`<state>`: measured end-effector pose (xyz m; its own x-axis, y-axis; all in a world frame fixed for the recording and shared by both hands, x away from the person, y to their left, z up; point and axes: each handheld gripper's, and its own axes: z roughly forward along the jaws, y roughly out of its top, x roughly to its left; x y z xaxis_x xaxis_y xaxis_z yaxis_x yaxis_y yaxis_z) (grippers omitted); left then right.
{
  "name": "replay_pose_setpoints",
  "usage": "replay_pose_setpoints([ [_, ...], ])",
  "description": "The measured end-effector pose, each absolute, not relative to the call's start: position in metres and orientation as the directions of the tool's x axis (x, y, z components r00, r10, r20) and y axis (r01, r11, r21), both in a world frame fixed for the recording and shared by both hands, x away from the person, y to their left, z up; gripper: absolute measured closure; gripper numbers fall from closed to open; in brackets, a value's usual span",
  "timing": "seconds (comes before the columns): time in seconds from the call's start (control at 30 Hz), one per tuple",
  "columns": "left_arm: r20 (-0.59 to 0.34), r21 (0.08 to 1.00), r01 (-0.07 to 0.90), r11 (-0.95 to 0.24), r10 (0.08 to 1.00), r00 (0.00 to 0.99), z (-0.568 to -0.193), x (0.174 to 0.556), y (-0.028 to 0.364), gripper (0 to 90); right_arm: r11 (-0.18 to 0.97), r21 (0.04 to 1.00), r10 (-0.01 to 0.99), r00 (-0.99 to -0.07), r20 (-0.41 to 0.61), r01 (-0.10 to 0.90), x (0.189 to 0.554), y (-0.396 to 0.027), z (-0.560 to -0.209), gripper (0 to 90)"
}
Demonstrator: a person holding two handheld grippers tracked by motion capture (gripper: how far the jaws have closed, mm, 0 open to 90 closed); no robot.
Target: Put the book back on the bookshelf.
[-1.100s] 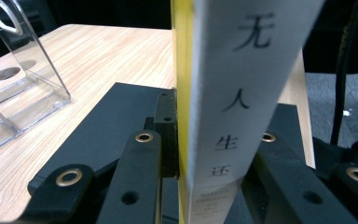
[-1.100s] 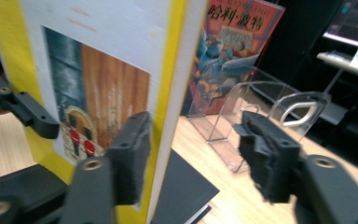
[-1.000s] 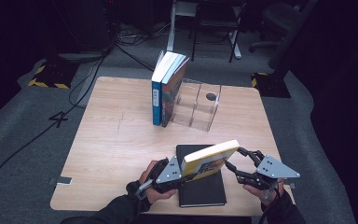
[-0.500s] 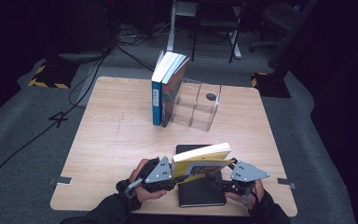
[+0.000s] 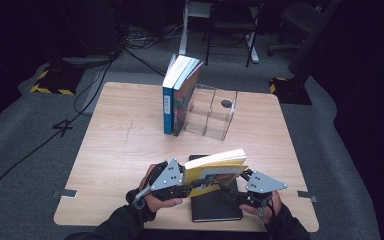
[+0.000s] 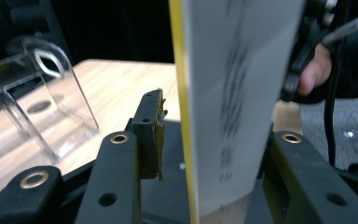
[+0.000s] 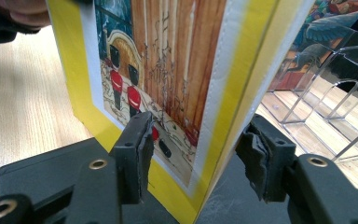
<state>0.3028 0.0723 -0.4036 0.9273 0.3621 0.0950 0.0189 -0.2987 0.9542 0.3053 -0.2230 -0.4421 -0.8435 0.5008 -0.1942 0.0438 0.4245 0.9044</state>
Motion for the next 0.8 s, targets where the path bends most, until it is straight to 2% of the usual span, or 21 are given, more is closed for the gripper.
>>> replay_pose_setpoints([
  [0.53, 0.088, 0.969, 0.007, -0.245, 0.375, 0.923, -0.377, 0.312, 0.064, 61.8, 0.424, 0.903, 0.504, -0.845, -0.178, 0.063, 0.309, -0.221, -0.444, 44.9],
  [0.8, 0.086, 0.966, 0.014, -0.259, 0.370, 0.925, -0.375, 0.315, 0.059, 71.5, 0.437, 0.898, 0.512, -0.836, -0.195, 0.059, 0.308, -0.222, -0.443, 40.8],
])
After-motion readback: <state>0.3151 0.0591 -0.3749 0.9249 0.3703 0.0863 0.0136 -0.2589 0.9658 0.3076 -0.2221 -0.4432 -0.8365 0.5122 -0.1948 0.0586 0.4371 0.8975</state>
